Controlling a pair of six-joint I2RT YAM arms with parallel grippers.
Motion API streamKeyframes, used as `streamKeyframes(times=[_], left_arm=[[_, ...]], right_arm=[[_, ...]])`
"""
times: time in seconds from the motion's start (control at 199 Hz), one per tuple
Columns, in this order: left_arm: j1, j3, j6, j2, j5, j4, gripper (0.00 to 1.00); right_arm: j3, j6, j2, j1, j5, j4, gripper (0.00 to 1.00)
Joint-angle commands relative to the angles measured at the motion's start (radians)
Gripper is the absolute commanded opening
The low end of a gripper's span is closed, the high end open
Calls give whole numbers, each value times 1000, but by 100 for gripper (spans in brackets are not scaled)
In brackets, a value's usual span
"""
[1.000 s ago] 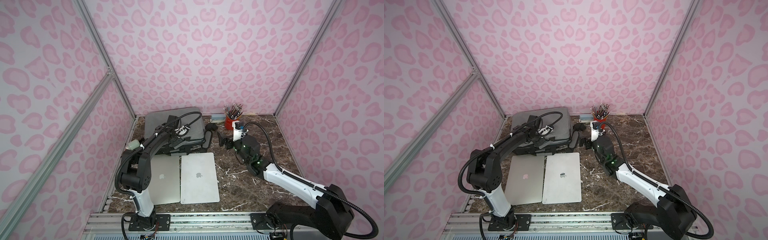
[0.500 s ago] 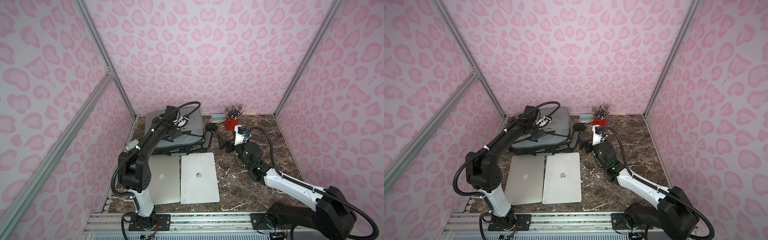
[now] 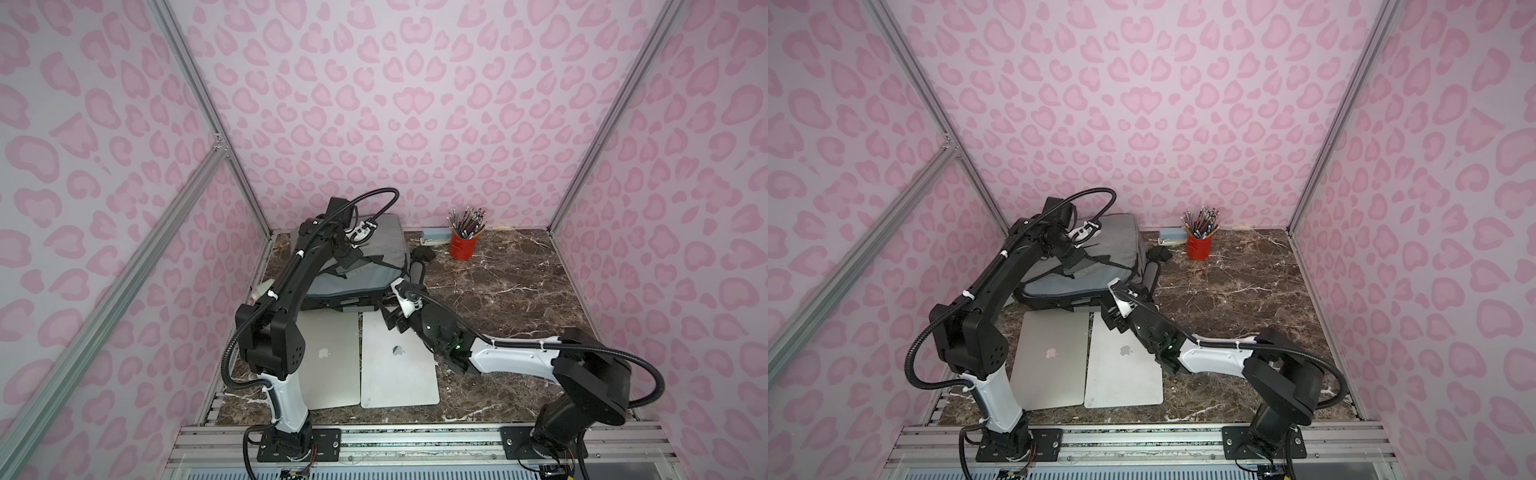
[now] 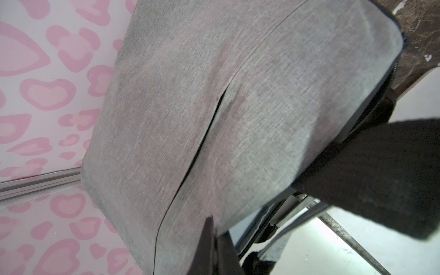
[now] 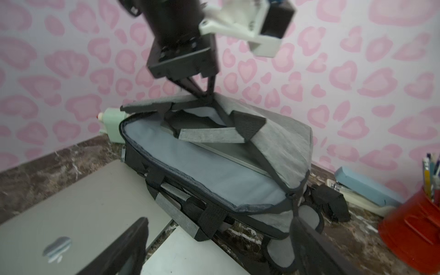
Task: Open the zippered laptop bag and take out the laptop
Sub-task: Open the bag flap on the zippered laptop bag.
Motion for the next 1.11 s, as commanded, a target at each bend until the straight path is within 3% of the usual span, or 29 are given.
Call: streamKeyframes(times=[0.0,0.156,0.311,0.588,0.929,1.1], left_arm=[[-1,26,-6,-1,26,-17,2],[-1,33,-17,-6,41,-22,2],[-1,50,-29,-6,51,-30,2],[-1,75,-36,0,71,-51,2],[-1,112,-45,25,89,-73,2],[0,116,-55,32,91,-75,2]], right_arm=[[67,-299,110,30,91,80,91],[200,-586,301,49,180,133,86],[339,-755,444,30,184,118,83],[560,-786,577,-40,145,-24,75],[691,-920,694,-74,93,-139,68],[781,-865,719,-86,83,-219,67]])
